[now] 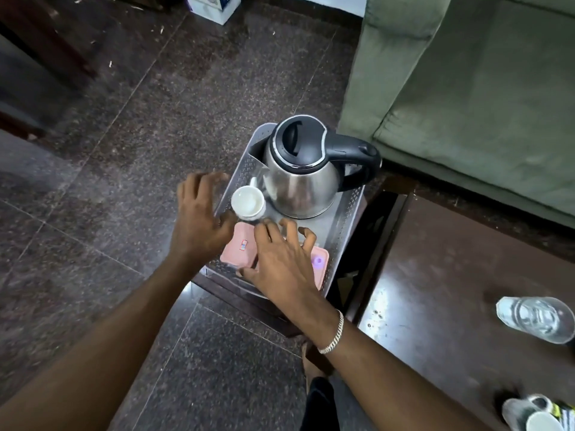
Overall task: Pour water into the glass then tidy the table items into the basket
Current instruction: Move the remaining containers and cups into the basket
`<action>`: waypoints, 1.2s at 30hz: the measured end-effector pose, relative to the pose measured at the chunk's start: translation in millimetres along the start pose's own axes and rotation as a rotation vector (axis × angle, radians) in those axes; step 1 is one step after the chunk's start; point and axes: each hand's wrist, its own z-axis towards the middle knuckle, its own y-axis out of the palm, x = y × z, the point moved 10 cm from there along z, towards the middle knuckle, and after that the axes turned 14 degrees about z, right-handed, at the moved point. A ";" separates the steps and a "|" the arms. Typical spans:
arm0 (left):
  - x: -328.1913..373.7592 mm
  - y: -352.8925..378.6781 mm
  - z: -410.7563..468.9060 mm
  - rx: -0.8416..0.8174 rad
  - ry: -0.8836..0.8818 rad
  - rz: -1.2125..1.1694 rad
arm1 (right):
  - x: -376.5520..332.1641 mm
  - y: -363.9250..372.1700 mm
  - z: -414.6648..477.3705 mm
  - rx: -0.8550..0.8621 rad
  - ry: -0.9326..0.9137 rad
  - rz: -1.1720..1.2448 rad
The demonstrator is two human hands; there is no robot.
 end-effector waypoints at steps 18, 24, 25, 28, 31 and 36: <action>327.5 160.7 -173.5 -0.445 0.582 -0.287 | 252.8 -203.8 -276.6 0.393 0.393 0.118; 439.7 246.7 -270.4 -0.673 0.722 -0.241 | 356.9 -249.3 -423.6 0.562 0.683 0.195; 452.9 260.1 -285.8 -0.710 0.739 -0.225 | 376.4 -249.6 -447.1 0.579 0.758 0.187; 473.3 297.7 -327.7 -0.803 0.712 -0.182 | 431.2 -229.0 -503.7 0.517 0.987 0.178; 481.0 322.4 -360.8 -0.851 0.662 -0.161 | 465.2 -198.4 -525.6 0.382 1.071 0.206; 494.9 341.7 -378.6 -0.836 0.515 -0.165 | 496.8 -166.0 -531.1 0.262 1.129 0.246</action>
